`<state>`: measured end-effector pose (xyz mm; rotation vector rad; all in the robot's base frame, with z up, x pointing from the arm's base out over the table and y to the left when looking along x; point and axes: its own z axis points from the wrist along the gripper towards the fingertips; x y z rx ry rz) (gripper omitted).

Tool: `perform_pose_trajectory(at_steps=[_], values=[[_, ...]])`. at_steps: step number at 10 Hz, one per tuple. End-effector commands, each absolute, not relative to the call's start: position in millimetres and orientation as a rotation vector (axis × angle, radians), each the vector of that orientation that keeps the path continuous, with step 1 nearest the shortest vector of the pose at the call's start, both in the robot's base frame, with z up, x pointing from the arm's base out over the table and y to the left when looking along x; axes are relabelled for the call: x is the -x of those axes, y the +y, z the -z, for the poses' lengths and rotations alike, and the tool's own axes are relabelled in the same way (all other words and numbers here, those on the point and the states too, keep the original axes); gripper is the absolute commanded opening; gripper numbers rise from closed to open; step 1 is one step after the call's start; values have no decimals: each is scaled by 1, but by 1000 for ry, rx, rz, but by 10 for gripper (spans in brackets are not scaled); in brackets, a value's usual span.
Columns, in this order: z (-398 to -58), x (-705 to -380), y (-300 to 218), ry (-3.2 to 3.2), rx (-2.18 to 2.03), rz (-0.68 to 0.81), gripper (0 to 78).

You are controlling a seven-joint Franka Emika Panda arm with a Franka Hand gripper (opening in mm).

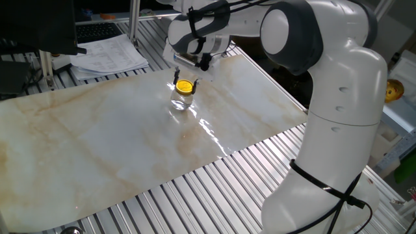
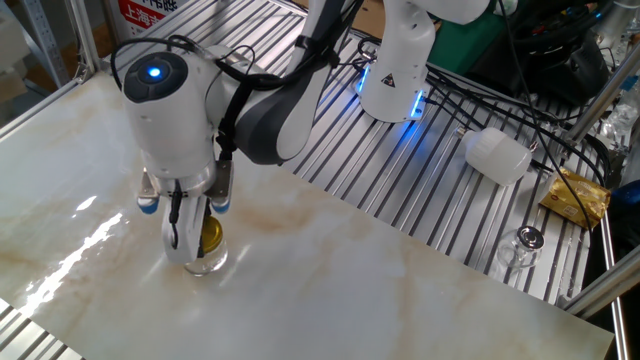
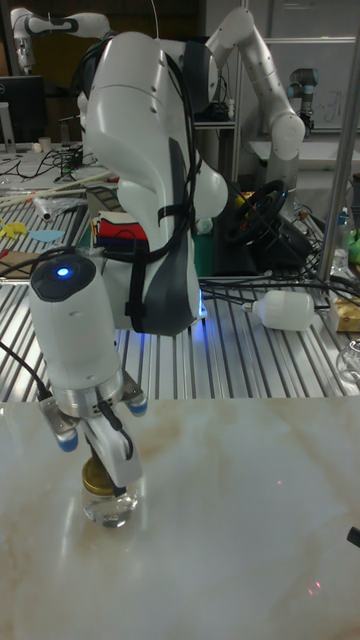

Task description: Screw the lid onto the jar

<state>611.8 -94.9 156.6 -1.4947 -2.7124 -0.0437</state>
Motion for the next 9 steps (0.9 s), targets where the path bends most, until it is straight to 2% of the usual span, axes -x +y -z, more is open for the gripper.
perform_pose_trajectory(at_steps=[1,9], values=[[-159,-613,-95,-2728,1468,36,11],[-146,-610,-84,-2791,1266,-21,11]])
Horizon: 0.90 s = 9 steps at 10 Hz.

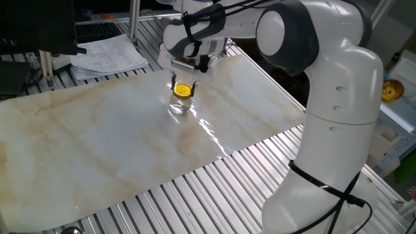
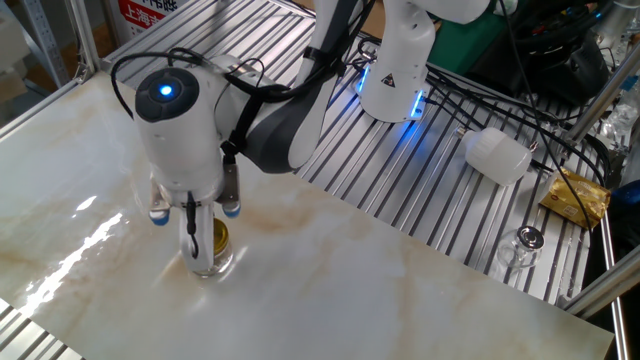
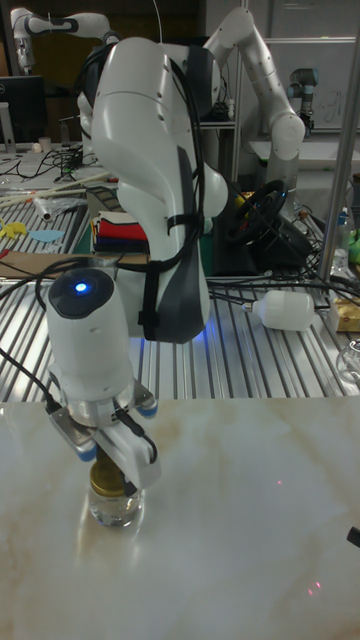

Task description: Screw the lid onto the jar

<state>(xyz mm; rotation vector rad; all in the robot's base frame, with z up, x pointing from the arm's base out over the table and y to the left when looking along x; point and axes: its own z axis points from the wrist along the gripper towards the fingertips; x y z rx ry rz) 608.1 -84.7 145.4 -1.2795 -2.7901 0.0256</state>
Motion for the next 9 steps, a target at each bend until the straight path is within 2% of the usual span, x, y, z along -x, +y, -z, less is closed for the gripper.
perform_pose_trajectory(at_steps=[1,9], values=[[-146,-610,-84,-2791,1265,-18,11],[-143,-611,-82,-2812,1209,-26,11]])
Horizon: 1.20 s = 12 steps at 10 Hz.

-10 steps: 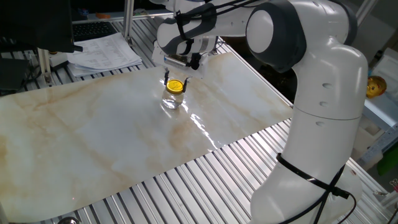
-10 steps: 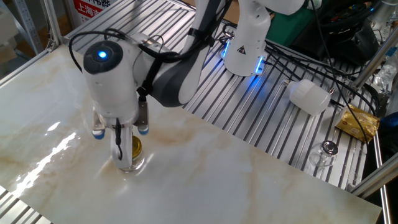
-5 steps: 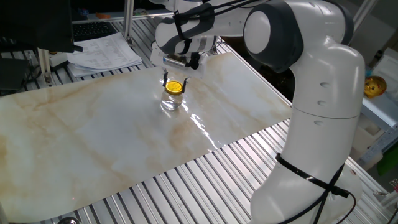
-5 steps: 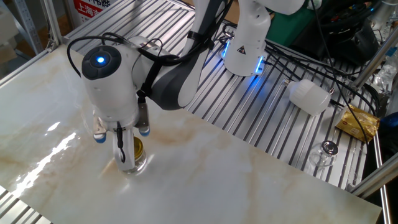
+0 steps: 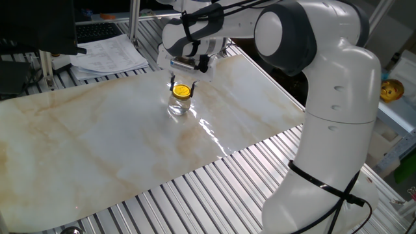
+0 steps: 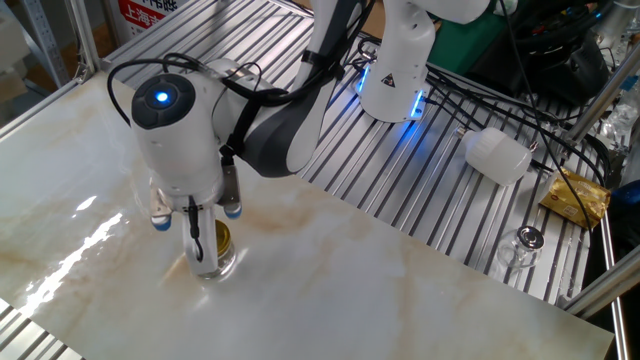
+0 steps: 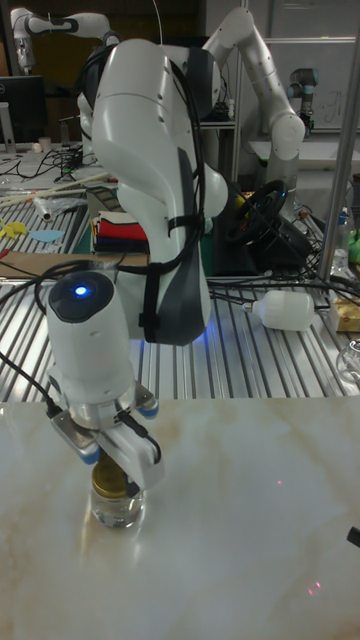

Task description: Screw the lid onto the jar

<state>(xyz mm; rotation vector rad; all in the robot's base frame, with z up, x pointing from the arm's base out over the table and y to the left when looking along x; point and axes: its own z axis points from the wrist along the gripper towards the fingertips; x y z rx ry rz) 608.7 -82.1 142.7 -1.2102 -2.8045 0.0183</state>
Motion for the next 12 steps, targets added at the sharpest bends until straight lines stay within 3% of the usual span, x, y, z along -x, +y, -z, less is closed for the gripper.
perform_pose_trajectory(at_steps=[1,10,11,12], values=[[-141,-612,-81,-2815,1206,-31,11],[-141,-612,-79,-2809,1216,-32,11],[-141,-612,-79,-2809,1216,-32,774],[-141,-612,-79,-2809,1216,-32,774]])
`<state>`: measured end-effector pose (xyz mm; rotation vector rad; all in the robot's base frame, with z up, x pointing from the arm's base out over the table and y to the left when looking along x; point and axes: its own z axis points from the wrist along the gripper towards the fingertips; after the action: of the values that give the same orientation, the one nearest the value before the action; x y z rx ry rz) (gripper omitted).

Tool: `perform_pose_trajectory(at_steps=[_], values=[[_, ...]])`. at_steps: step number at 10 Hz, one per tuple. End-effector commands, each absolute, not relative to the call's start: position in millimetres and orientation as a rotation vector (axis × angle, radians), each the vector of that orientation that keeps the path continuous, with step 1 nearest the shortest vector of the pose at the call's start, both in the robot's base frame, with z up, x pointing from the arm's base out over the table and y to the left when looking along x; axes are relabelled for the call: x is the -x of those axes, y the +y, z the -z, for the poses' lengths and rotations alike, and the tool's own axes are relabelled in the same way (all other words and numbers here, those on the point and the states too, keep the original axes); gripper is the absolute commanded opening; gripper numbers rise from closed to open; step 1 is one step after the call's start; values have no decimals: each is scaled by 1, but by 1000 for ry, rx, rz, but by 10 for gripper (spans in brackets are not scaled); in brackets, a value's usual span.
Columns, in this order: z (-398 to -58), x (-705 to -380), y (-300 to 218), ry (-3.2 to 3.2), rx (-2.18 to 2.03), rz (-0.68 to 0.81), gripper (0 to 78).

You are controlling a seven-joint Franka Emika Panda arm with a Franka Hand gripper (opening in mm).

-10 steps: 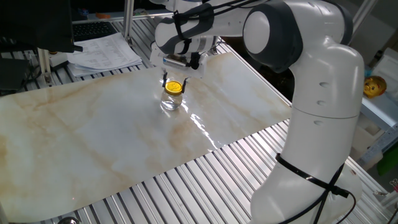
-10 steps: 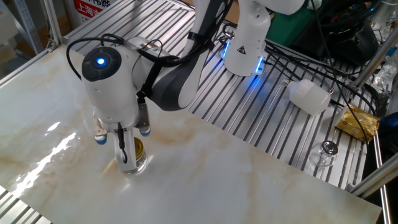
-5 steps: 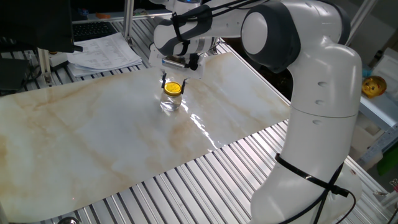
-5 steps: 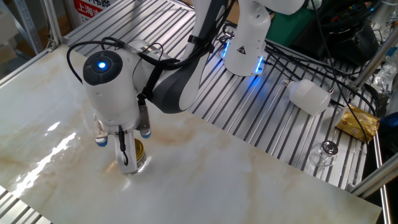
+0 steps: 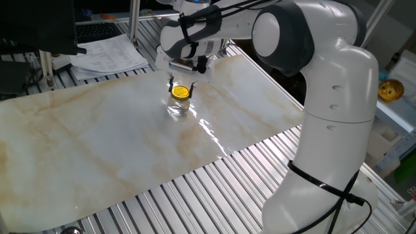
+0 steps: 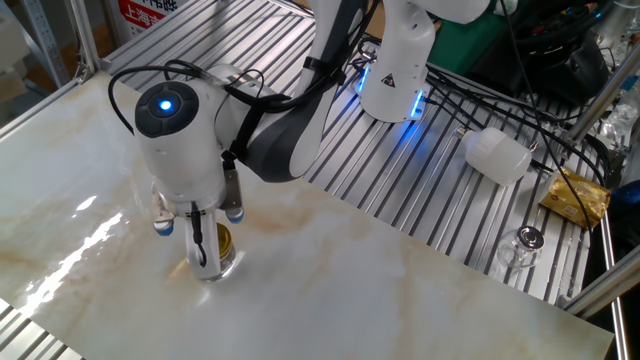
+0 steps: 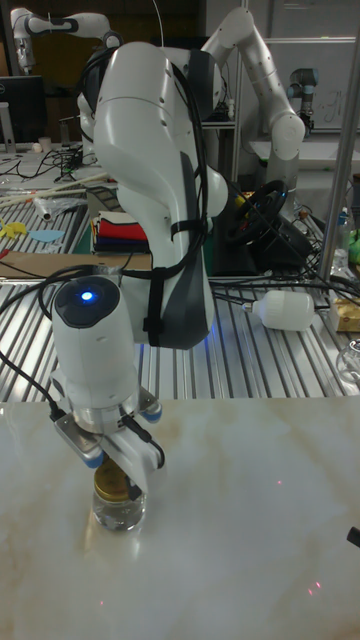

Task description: Screw the lid onto the jar

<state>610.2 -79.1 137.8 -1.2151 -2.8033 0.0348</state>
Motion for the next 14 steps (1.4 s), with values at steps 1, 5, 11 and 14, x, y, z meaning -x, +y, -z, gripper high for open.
perform_pose_trajectory(at_steps=[1,5,11,14], values=[[-141,-612,-79,-2809,1216,-32,774],[-141,-612,-79,-2809,1216,-32,774],[-165,-613,-59,-2822,1176,-72,774],[-175,-612,-64,-2881,1029,-31,774]])
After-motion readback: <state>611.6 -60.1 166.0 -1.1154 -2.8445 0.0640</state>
